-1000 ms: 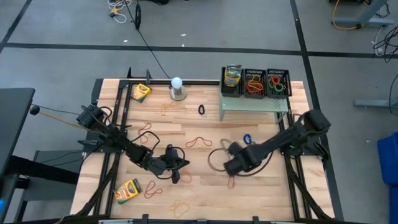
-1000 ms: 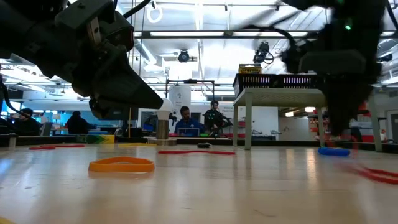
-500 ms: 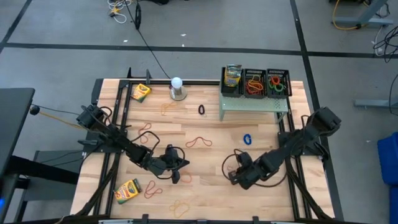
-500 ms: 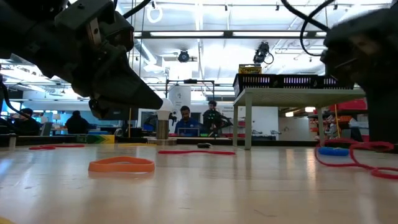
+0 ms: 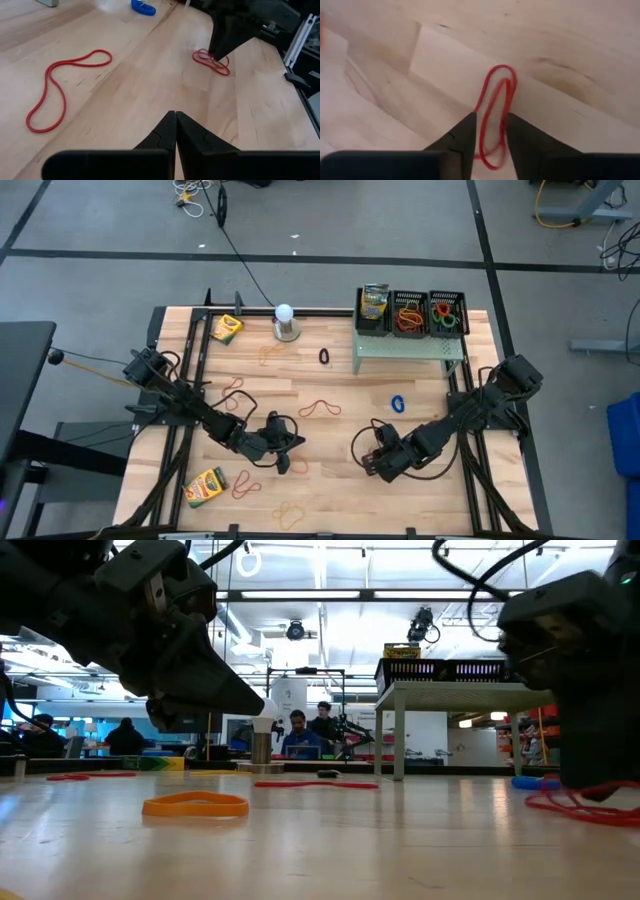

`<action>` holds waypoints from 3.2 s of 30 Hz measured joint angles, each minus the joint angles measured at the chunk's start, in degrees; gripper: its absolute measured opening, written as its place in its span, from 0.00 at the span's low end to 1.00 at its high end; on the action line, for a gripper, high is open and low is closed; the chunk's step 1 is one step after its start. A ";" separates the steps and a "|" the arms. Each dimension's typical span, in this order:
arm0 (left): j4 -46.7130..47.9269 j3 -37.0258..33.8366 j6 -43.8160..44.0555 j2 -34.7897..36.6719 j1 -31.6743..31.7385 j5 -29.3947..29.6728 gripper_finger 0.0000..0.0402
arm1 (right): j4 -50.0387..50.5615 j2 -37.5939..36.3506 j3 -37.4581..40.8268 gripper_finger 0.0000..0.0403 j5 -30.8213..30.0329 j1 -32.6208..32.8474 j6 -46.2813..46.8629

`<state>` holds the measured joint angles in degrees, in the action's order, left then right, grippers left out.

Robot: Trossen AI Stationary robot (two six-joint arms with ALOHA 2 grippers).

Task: Pick & Place Office Desk Supplies
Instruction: Put the red rubber band into the middle basket on the shelf

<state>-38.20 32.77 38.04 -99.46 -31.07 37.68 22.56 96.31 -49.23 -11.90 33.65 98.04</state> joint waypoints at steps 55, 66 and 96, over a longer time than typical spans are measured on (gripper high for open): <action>-8.80 -0.04 -8.84 0.15 8.98 2.44 0.02 | 60.58 -12.04 -39.03 0.00 -19.68 -9.47 -13.22; -11.63 -0.04 -7.72 0.15 13.53 4.19 0.02 | 65.36 -23.69 -40.44 0.01 -28.11 -41.24 -44.34; -19.43 -0.02 -14.77 0.71 21.82 -24.66 0.01 | 52.14 -6.01 -40.37 0.01 -8.86 -73.66 -67.98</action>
<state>-57.63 32.75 23.27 -98.75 -9.25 13.02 74.70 90.30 -89.60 -20.75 -40.01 30.06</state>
